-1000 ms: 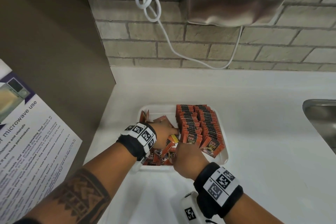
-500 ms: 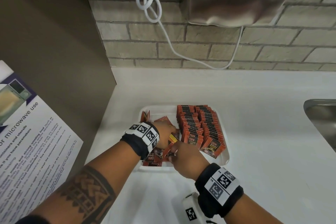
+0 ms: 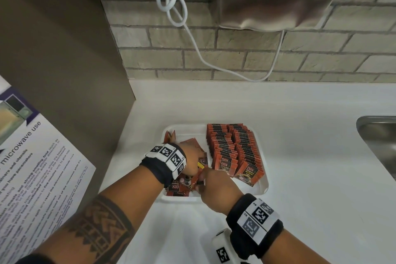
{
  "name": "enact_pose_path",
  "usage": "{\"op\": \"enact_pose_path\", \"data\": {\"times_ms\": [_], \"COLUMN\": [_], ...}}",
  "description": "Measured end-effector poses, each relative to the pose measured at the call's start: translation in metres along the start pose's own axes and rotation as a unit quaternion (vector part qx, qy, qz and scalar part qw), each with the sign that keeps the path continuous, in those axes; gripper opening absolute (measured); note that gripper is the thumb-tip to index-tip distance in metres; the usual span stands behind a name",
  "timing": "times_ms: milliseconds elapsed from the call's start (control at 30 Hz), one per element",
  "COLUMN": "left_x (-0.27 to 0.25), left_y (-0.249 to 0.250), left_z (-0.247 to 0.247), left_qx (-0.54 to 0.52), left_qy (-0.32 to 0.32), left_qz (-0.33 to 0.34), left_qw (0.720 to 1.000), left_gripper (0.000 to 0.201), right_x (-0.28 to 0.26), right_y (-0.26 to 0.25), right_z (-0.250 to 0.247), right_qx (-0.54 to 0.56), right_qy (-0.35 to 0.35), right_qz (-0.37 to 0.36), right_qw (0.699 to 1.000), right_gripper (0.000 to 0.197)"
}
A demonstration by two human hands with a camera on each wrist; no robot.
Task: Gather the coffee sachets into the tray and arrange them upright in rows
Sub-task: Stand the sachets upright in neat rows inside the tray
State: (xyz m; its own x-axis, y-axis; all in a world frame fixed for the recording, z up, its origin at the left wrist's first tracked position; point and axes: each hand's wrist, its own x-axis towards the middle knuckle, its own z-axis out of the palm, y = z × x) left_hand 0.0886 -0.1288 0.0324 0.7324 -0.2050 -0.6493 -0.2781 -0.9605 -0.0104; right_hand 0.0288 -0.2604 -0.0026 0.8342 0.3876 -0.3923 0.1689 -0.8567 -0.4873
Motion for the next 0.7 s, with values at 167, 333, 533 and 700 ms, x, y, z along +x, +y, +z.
{"op": "enact_pose_path", "data": {"times_ms": [167, 333, 533, 700], "left_x": [0.006, 0.014, 0.021, 0.022], "left_y": [-0.008, -0.016, -0.017, -0.019], "left_z": [0.002, 0.003, 0.005, 0.003], "left_qx": [-0.004, -0.051, -0.007, -0.035], "left_qy": [0.028, 0.035, 0.002, 0.008], "left_qz": [-0.011, -0.002, -0.041, -0.023], "left_qw": [1.000, 0.998, 0.999, 0.999], "left_gripper": [0.068, 0.087, 0.080, 0.050], "right_x": [-0.001, 0.000, -0.002, -0.002], "right_y": [-0.003, -0.007, -0.009, -0.007], "right_z": [-0.002, -0.002, -0.005, -0.007], "right_qx": [-0.001, 0.031, 0.059, 0.071], "right_qy": [0.003, -0.011, -0.028, -0.033], "right_qz": [-0.003, -0.002, -0.016, -0.023], "right_qw": [1.000, 0.999, 0.998, 0.997], "right_gripper": [0.029, 0.033, 0.031, 0.032]}}
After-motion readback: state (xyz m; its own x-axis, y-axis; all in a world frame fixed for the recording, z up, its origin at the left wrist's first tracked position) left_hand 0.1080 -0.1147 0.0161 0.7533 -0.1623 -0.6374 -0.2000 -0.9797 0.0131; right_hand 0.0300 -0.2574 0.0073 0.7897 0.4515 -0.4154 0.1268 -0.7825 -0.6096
